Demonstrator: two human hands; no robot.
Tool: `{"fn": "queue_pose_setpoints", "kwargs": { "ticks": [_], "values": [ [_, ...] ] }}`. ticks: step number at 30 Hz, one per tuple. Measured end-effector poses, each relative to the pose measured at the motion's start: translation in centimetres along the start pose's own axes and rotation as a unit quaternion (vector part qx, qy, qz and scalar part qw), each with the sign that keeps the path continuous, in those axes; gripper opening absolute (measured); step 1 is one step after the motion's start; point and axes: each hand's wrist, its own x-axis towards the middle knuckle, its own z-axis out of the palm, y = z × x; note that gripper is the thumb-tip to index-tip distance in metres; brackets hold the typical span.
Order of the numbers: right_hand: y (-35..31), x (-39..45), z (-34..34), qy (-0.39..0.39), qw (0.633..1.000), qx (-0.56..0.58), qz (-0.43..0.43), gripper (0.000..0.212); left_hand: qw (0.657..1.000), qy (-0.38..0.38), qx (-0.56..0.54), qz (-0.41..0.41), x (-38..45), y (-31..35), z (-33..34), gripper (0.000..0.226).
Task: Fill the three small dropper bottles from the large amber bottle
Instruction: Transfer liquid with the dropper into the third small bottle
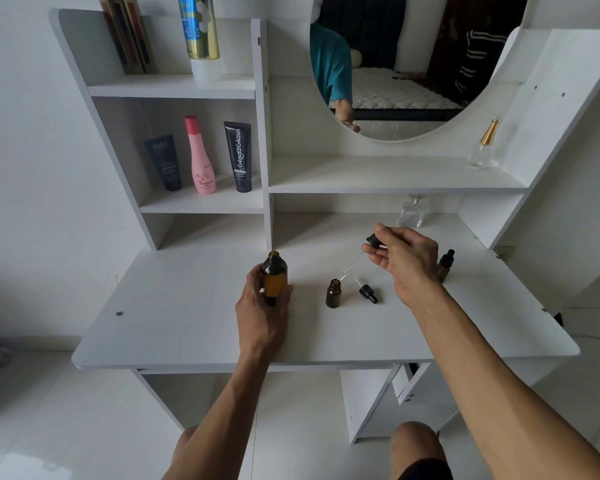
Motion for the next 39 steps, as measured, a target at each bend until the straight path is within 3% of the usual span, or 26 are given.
{"fn": "queue_pose_setpoints", "kwargs": {
  "ticks": [39],
  "values": [
    [-0.67,-0.19,0.94,-0.023,0.997,-0.047,-0.052,0.017,1.0,-0.008,-0.004,-0.003,0.2,-0.77,0.23,0.051]
  ]
}}
